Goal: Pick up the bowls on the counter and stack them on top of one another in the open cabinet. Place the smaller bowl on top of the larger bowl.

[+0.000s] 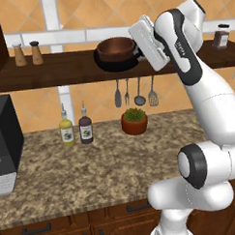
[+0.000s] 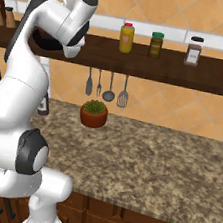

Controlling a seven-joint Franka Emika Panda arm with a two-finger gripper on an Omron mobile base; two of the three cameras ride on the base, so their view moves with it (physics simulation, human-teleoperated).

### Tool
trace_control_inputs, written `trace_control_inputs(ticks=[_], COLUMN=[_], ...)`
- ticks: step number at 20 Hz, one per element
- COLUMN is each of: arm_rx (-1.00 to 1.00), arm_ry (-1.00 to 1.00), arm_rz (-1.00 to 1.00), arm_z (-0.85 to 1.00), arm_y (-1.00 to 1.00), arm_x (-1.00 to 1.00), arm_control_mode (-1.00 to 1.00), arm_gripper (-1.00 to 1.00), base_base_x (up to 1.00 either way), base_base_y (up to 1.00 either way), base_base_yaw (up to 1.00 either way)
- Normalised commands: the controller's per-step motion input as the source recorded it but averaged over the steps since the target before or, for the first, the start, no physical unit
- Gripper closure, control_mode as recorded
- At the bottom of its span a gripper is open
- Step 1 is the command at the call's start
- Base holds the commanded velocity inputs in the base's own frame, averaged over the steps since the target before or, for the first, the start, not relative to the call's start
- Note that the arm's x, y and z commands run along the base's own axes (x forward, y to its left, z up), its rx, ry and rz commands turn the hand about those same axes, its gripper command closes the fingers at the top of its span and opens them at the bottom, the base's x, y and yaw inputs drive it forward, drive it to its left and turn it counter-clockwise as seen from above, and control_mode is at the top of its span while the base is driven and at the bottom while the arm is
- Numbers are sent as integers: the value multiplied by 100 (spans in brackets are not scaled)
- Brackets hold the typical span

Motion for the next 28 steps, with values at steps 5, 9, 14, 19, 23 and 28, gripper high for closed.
trace_control_inputs(ticks=[5, 9, 14, 19, 23, 28], arm_rx=[0, 0, 2, 8, 1, 0], arm_ry=[2, 1, -2, -4, -2, 2], arm_rz=[-14, -11, -7, -3, 0, 0], arm_z=[-3, -14, 5, -35, -99, -100], arm_y=[43, 25, -12, -49, -37, -17], arm_x=[100, 54, -75, -100, -100, -100], arm_control_mode=[-100, -100, -100, -100, -100, -100], arm_gripper=[100, -100, -100, -100, -100, -100], base_base_x=[0, 0, 0, 0, 0, 0], base_base_y=[0, 0, 0, 0, 0, 0], base_base_yaw=[0, 0, 0, 0, 0, 0])
